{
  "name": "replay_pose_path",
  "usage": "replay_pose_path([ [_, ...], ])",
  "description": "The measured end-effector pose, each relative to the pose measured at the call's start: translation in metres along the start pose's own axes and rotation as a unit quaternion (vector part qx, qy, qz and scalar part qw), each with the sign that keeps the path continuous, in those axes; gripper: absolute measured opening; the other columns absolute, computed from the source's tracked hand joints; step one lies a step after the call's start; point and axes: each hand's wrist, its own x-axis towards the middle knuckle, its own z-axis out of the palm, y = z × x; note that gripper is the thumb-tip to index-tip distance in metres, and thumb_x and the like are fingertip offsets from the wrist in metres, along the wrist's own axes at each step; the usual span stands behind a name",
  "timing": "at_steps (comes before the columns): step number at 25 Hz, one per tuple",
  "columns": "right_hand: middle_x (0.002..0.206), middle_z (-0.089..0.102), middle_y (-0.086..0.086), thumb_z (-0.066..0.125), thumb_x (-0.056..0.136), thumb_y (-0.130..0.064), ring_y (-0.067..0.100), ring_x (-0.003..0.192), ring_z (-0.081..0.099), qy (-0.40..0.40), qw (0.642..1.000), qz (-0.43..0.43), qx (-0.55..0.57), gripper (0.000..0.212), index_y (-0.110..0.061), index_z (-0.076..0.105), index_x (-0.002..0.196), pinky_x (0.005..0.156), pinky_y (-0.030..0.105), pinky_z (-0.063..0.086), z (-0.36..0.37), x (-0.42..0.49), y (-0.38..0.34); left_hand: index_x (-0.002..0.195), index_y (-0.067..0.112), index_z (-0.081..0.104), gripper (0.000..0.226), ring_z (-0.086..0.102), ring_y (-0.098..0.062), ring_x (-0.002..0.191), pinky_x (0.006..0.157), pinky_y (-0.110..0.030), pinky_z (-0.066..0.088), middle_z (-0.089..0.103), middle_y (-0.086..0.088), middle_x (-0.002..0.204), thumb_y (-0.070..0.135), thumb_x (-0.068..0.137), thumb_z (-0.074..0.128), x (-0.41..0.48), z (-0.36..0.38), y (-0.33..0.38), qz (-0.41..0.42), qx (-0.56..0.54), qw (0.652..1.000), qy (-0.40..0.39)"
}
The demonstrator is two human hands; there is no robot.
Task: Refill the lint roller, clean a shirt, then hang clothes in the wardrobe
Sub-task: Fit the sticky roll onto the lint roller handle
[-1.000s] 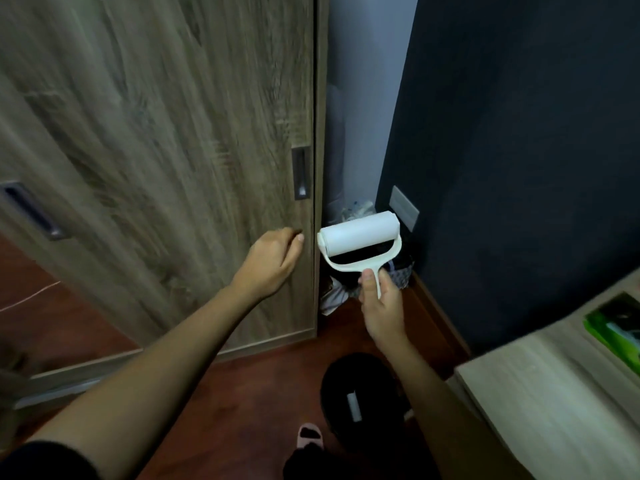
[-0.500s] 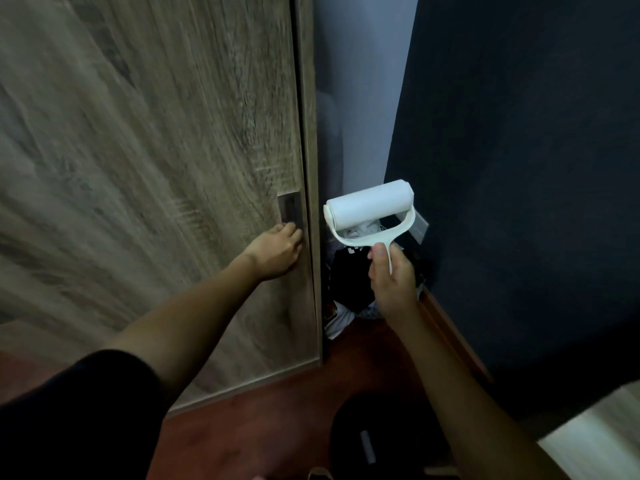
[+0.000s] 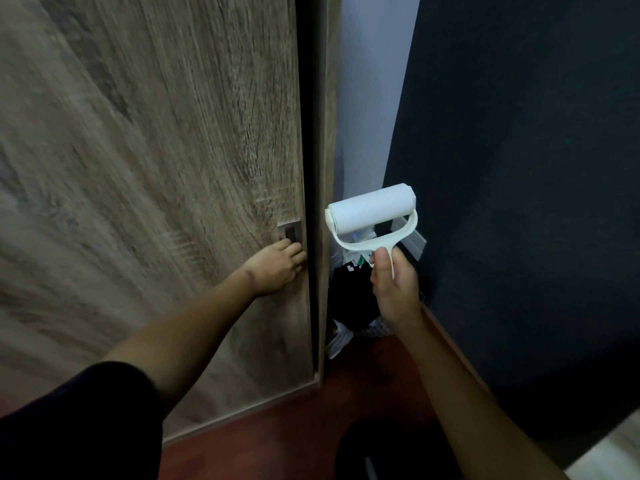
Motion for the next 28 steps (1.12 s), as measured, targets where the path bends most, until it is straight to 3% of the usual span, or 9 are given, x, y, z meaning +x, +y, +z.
replay_pose_path([
  [4,0.054,0.049,-0.017,0.037,0.083,-0.055,-0.001,0.054,0.045,-0.010,1.000,-0.001,0.003,0.030,-0.032,0.048,0.068,0.058,0.019,0.036,0.037,-0.005,-0.015,0.082,0.015,0.075,0.032,0.059,-0.019,0.077,0.067,-0.029,0.047,0.068,0.000,0.088,0.024,0.081,0.044,-0.044,0.017,-0.005,-0.006,-0.003,1.000,-0.018],
  [8,0.055,0.044,-0.010,0.037,0.081,-0.057,0.000,0.050,0.045,-0.033,0.999,-0.006,0.020,0.035,-0.026,0.048,0.069,0.053,0.016,0.036,0.099,-0.029,-0.033,0.090,0.019,0.074,0.034,0.062,-0.018,0.086,0.071,-0.029,0.048,0.070,0.001,0.099,0.028,0.082,0.043,-0.116,0.042,-0.007,-0.010,-0.006,0.999,-0.050],
  [15,0.054,0.040,-0.010,0.041,0.080,-0.070,0.009,0.052,0.038,-0.053,0.997,0.005,0.055,0.051,-0.020,0.047,0.069,0.052,0.027,0.031,0.198,-0.076,-0.047,0.070,0.009,0.073,0.048,0.060,-0.024,0.074,0.068,-0.035,0.034,0.069,-0.007,0.084,0.021,0.082,0.028,-0.249,0.086,-0.017,-0.036,-0.034,0.992,-0.113],
  [19,0.056,0.044,-0.009,0.041,0.084,-0.057,0.007,0.055,0.041,-0.052,0.997,-0.008,0.053,0.038,-0.024,0.049,0.067,0.054,0.028,0.035,0.234,-0.105,-0.061,0.074,0.011,0.073,0.049,0.059,-0.023,0.075,0.065,-0.034,0.043,0.068,-0.005,0.085,0.023,0.082,0.027,-0.315,0.111,-0.022,-0.060,-0.040,0.987,-0.142],
  [24,0.057,0.050,-0.012,0.040,0.084,-0.055,0.002,0.058,0.044,-0.057,0.997,-0.018,0.052,0.033,-0.030,0.051,0.067,0.058,0.028,0.037,0.262,-0.129,-0.076,0.063,0.012,0.070,0.042,0.054,-0.024,0.071,0.065,-0.034,0.028,0.064,-0.005,0.077,0.022,0.080,0.033,-0.383,0.129,-0.024,-0.074,-0.003,0.987,-0.141],
  [26,0.059,0.052,-0.014,0.040,0.084,-0.054,0.000,0.060,0.045,-0.064,0.996,-0.023,0.056,0.030,-0.032,0.053,0.068,0.061,0.028,0.038,0.270,-0.133,-0.082,0.064,0.012,0.071,0.043,0.056,-0.024,0.070,0.065,-0.034,0.032,0.065,-0.005,0.077,0.022,0.079,0.032,-0.406,0.132,-0.024,-0.089,-0.020,0.983,-0.158],
  [28,0.060,0.053,-0.013,0.041,0.083,-0.057,-0.001,0.060,0.046,-0.062,0.996,-0.034,0.053,0.035,-0.027,0.052,0.068,0.062,0.025,0.039,0.276,-0.137,-0.086,0.081,0.010,0.074,0.052,0.059,-0.026,0.082,0.070,-0.037,0.043,0.067,-0.008,0.092,0.021,0.082,0.023,-0.423,0.132,-0.021,-0.103,-0.033,0.980,-0.168],
])
